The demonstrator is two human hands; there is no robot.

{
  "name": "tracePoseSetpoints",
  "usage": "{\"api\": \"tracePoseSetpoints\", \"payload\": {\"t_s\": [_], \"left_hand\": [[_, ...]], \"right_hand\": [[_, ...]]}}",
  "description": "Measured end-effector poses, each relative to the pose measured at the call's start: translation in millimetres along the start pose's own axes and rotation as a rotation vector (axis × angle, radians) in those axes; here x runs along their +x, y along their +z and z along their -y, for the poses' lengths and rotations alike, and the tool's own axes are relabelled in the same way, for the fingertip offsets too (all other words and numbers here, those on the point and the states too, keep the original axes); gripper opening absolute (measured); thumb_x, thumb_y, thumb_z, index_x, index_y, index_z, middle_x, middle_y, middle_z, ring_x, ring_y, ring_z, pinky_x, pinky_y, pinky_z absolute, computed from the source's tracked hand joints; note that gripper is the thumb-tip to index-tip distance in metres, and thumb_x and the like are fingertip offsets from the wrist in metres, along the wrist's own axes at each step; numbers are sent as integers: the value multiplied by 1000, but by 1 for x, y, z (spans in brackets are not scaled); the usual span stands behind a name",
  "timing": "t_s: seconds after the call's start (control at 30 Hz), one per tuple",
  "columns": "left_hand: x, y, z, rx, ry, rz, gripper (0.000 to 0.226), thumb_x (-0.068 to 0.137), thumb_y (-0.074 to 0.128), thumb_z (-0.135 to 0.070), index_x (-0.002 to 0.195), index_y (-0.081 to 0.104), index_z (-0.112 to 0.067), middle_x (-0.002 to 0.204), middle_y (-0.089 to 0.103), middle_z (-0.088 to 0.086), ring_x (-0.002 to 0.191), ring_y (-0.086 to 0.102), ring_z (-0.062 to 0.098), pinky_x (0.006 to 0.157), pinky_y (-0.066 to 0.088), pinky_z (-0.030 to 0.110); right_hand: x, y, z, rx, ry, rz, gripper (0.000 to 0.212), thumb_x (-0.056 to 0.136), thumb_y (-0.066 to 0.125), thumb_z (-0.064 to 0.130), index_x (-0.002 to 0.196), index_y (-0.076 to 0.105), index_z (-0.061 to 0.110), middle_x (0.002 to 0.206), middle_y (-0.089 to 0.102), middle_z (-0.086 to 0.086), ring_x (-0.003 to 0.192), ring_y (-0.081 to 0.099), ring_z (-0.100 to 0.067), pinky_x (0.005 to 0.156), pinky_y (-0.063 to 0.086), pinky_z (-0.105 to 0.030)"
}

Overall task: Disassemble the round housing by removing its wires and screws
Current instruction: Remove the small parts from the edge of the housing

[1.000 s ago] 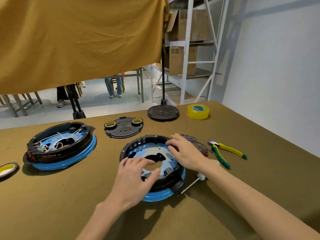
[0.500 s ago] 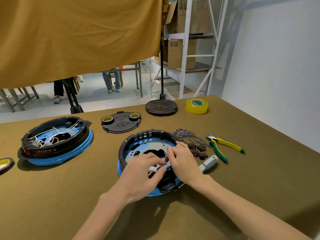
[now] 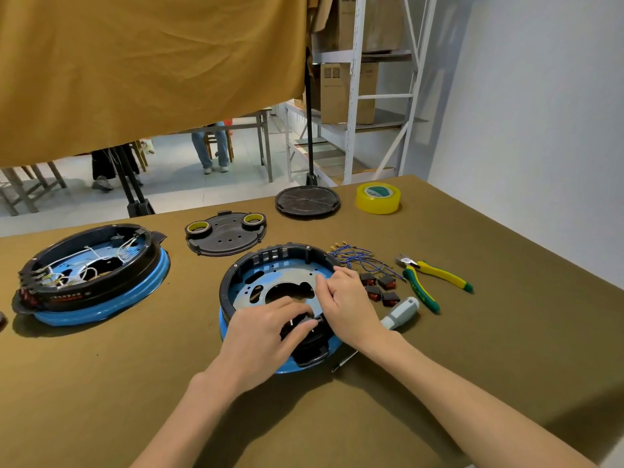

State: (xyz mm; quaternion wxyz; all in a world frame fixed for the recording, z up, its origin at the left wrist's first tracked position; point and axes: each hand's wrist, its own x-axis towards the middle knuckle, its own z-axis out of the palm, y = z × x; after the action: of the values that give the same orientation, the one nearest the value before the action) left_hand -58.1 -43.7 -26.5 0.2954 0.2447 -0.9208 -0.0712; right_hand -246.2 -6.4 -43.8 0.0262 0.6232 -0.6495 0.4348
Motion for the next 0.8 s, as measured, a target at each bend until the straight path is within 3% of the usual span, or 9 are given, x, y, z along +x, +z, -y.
{"api": "tracePoseSetpoints", "payload": {"t_s": [0.2, 0.47, 0.63, 0.8], "left_hand": [[1, 9, 3, 21, 25, -76, 44, 106, 39, -57, 114, 73, -31, 99, 72, -18, 72, 65, 2, 58, 52, 20], [0, 10, 5, 61, 55, -134, 38, 105, 43, -51, 114, 74, -31, 98, 73, -20, 69, 51, -9, 63, 29, 2], [-2, 15, 5, 56, 65, -151, 37, 106, 43, -48, 115, 73, -29, 99, 74, -17, 71, 59, -3, 65, 31, 4], [-2, 16, 5, 48, 67, -154, 35, 106, 44, -47, 114, 73, -29, 98, 73, -17, 71, 54, -5, 64, 26, 3]], "right_hand": [[0, 5, -4, 17, 29, -5, 55, 109, 37, 24, 54, 46, 19, 49, 44, 5, 62, 51, -11, 114, 31, -31], [0, 4, -3, 11, 30, 1, 56, 108, 32, 29, 55, 47, 20, 50, 46, 2, 65, 54, -12, 115, 28, -25], [0, 4, -2, 13, 46, 19, 58, 108, 32, 30, 55, 50, 16, 51, 48, 1, 67, 57, -12, 116, 27, -25], [0, 2, 0, 15, 62, 29, 57, 110, 36, 24, 55, 49, 16, 51, 48, -1, 65, 57, -13, 117, 26, -24]]}}
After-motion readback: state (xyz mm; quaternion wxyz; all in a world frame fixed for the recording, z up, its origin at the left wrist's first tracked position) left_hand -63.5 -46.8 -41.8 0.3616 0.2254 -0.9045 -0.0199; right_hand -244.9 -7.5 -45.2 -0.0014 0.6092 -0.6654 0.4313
